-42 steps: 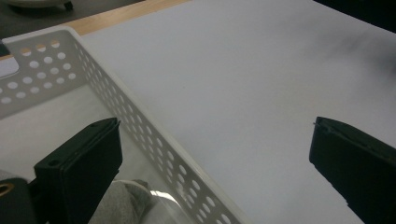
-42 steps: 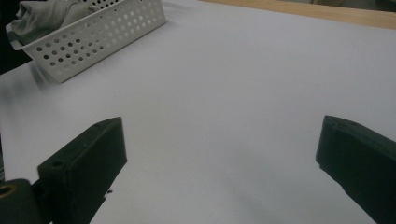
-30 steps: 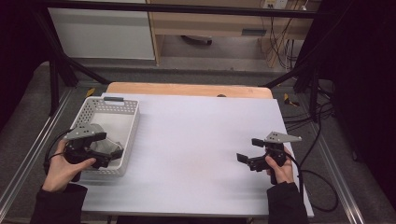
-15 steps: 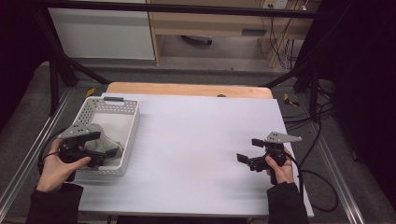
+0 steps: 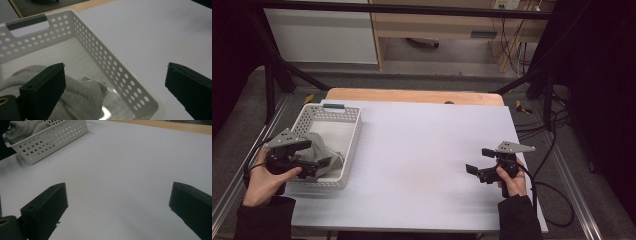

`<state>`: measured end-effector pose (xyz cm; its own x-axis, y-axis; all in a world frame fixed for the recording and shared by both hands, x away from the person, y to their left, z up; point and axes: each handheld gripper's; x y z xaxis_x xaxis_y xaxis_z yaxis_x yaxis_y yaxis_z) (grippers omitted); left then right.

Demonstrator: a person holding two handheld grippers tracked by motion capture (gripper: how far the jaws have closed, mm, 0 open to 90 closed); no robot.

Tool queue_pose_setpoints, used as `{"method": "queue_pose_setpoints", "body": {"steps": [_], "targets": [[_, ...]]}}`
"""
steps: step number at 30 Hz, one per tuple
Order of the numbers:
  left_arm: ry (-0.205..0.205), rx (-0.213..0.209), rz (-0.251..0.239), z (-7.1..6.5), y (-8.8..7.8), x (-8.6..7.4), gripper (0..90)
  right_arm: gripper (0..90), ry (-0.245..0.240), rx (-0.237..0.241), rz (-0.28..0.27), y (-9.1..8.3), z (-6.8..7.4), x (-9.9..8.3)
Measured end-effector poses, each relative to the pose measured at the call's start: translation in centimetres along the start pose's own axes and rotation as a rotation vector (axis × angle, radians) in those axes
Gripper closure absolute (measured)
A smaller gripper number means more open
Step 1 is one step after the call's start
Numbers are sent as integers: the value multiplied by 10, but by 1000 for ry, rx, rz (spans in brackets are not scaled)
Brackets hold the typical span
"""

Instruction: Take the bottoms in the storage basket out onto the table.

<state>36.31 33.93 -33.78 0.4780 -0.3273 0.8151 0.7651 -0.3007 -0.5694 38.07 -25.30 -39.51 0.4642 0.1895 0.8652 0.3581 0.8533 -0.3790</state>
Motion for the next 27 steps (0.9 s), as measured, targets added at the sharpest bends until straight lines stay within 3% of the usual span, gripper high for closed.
{"method": "queue_pose_setpoints", "body": {"steps": [27], "targets": [[-36, 91, 38, 26, -2, -10, 27, 24, -4, -4, 7, 2, 0, 0]]}}
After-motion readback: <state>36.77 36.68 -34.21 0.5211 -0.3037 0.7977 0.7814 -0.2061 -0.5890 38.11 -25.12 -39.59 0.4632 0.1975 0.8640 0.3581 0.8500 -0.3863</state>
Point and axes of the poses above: each handheld gripper's, and its own axes: y roughly forward along the jaws, x roughly out of its top, z roughly to its left, and after that the axes turned 15 degrees about x, right-handed
